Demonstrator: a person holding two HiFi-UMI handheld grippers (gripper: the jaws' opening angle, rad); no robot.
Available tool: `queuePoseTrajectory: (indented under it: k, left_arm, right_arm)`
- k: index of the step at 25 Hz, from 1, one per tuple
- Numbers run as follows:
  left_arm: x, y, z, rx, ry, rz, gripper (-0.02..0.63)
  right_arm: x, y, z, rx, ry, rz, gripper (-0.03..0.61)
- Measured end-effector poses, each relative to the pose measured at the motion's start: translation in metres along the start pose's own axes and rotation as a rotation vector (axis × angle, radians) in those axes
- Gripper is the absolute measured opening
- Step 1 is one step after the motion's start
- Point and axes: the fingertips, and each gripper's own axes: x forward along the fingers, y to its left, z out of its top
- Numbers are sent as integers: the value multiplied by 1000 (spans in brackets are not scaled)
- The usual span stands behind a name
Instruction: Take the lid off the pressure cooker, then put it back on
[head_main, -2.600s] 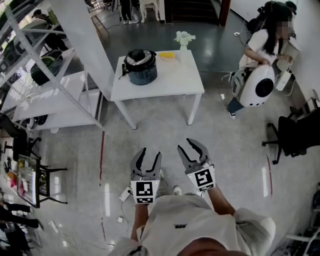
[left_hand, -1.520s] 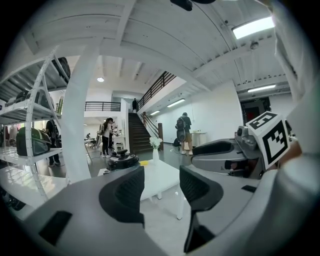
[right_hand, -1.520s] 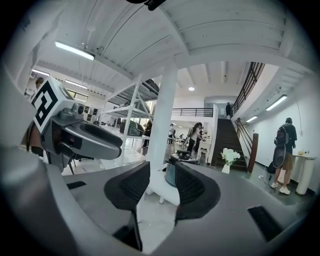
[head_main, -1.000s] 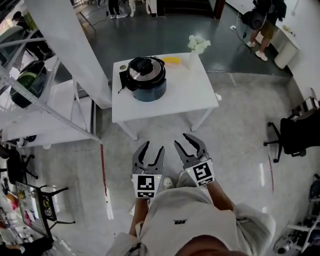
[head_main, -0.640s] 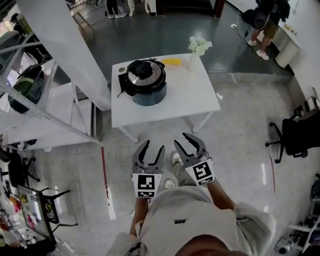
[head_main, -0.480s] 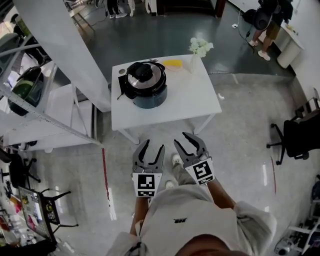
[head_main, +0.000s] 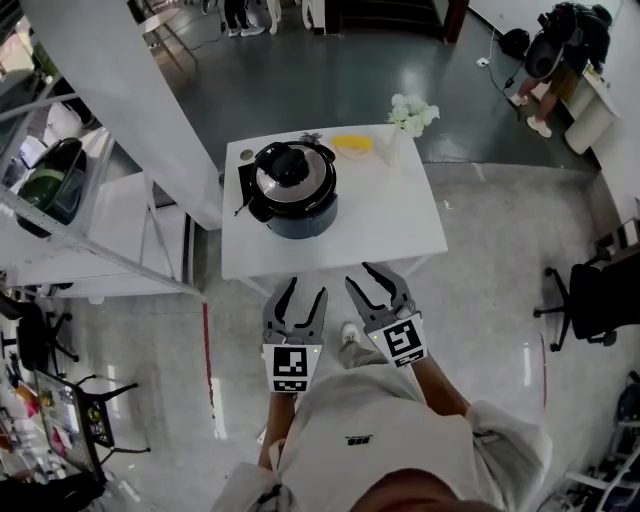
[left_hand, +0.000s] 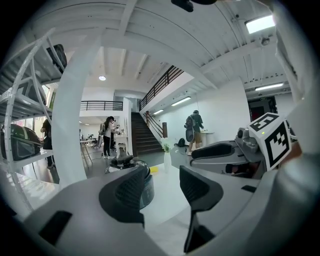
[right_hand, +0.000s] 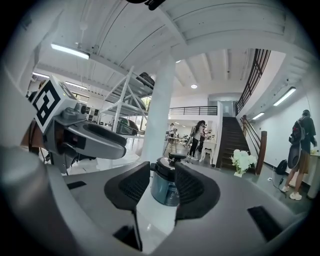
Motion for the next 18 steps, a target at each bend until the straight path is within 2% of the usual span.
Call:
queuePoseTrajectory:
  k: [4,18]
  left_arm:
    - [24,9,5,-9,10,33,233]
    - [89,24,23,-10,40,128,233]
  right_arm:
    - [16,-20,2,39,31,23,138]
    - [61,-79,0,48,24,123,138]
